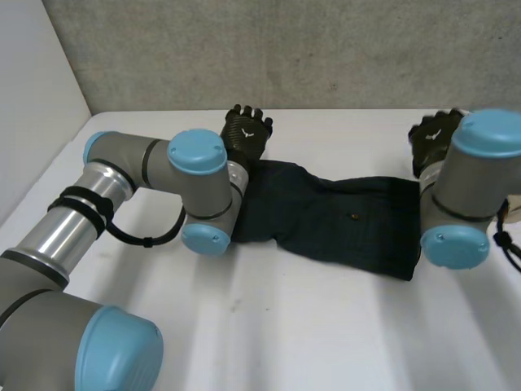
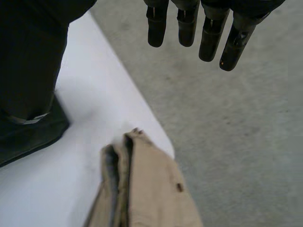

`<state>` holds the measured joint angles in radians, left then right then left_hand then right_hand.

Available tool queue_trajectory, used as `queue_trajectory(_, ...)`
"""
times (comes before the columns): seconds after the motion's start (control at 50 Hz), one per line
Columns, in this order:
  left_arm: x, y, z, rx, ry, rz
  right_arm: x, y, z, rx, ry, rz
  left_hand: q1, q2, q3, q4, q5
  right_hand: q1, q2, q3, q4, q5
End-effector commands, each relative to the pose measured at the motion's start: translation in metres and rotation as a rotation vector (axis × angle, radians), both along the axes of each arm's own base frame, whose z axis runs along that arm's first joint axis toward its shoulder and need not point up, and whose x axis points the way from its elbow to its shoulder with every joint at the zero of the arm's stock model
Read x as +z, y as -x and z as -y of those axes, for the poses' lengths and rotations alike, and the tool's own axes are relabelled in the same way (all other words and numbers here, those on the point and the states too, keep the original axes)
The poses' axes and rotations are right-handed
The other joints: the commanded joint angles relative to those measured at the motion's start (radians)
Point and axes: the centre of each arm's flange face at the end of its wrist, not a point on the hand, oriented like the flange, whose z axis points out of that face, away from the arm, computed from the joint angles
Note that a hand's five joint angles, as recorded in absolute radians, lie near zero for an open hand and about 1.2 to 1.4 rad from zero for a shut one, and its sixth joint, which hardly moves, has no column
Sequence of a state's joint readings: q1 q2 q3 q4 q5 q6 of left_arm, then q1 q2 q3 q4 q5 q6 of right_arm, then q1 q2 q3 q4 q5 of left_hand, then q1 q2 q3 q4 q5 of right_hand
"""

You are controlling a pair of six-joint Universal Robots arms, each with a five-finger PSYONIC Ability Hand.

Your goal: Fold the laundry.

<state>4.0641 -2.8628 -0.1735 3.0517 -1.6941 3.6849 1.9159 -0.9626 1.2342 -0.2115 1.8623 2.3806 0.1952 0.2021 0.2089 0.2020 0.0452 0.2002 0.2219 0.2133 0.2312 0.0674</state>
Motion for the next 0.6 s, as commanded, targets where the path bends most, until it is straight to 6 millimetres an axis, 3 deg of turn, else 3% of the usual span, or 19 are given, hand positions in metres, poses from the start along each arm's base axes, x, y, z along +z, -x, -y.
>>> queue_trajectory(0.02, 0.022, -0.008, -0.026, 0.008, -0.18, -0.011, 0.032, 0.013, -0.025, 0.015, -0.027, -0.002, -0.021, -0.028, -0.034, -0.027, -0.045, -0.026, -0.047, -0.039, -0.057, -0.067)
queue_trajectory(0.12, 0.026, -0.017, -0.041, 0.025, -0.367, -0.075, 0.029, 0.027, -0.059, 0.055, -0.219, 0.051, -0.021, -0.028, -0.034, -0.027, -0.045, -0.026, -0.047, -0.039, -0.057, -0.067)
queue_trajectory(0.16, 0.036, -0.023, -0.045, 0.042, -0.425, -0.129, 0.025, 0.03, -0.067, 0.068, -0.277, 0.112, -0.021, -0.028, -0.034, -0.027, -0.045, -0.026, -0.047, -0.039, -0.057, -0.067)
queue_trajectory(0.32, 0.052, -0.051, -0.043, 0.096, -0.505, -0.16, -0.013, 0.029, -0.101, 0.159, -0.503, 0.345, -0.021, -0.028, -0.034, -0.027, -0.045, -0.026, -0.047, -0.039, -0.057, -0.067)
queue_trajectory(0.46, 0.056, -0.06, -0.05, 0.058, -0.437, -0.213, -0.033, 0.029, -0.104, 0.173, -0.479, 0.356, -0.011, -0.018, -0.025, -0.018, -0.036, -0.026, -0.047, -0.039, -0.057, -0.067)
queue_trajectory(0.6, 0.043, -0.068, -0.068, 0.0, -0.414, -0.214, -0.055, 0.028, -0.091, 0.15, -0.449, 0.35, -0.014, -0.021, -0.028, -0.021, -0.039, -0.025, -0.046, -0.038, -0.056, -0.066)
